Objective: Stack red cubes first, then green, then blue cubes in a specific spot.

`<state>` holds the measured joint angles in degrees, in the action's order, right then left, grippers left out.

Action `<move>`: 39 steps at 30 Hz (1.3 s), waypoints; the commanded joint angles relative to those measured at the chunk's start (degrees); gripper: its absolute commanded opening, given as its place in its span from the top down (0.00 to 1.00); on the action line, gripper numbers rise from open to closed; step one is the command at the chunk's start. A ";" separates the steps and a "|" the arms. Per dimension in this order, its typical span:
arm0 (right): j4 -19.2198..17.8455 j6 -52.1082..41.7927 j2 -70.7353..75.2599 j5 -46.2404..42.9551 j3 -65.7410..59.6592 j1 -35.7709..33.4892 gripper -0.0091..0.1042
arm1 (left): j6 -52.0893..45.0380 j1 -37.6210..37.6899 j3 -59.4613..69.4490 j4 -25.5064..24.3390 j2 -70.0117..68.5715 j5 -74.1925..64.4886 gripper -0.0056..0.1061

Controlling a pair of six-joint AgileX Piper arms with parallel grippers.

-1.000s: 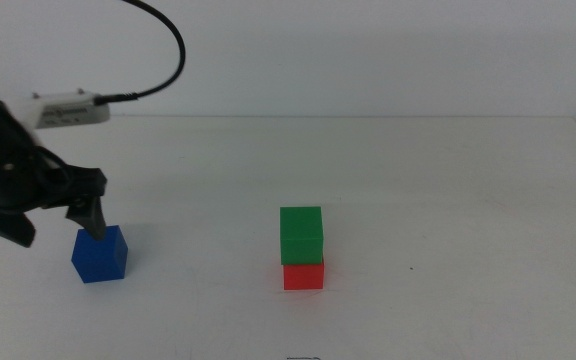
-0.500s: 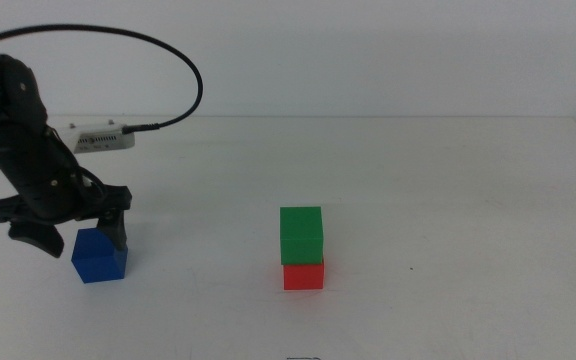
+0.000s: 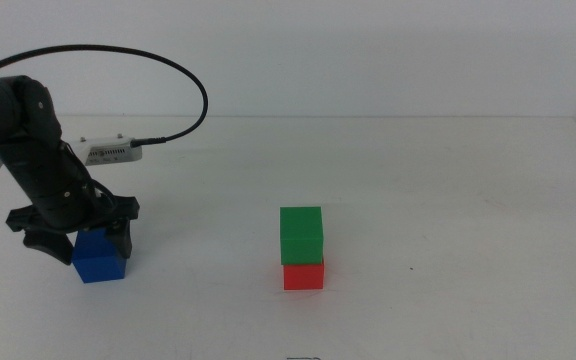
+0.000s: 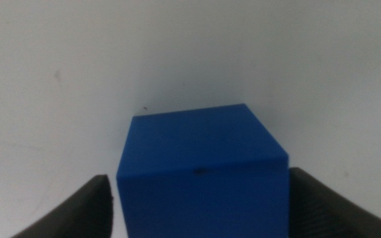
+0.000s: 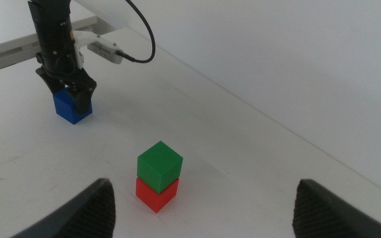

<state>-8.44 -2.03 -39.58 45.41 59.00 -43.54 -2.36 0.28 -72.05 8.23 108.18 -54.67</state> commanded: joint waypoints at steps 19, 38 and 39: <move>-1.34 -0.69 -0.18 -4.23 1.48 0.39 0.23 | 12.59 7.66 -7.14 -4.35 -10.86 -8.66 0.86; -1.34 -0.69 -0.18 -4.23 1.48 0.39 0.23 | 40.82 33.44 -21.57 -11.01 -10.99 -20.88 0.86; -1.34 -0.69 -0.18 -4.23 1.48 0.39 0.23 | 41.11 34.26 -23.04 -11.24 -9.79 -20.91 0.86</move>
<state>-8.46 -2.03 -39.58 45.41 59.00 -43.49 37.09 33.23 -91.24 -2.41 99.34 -70.71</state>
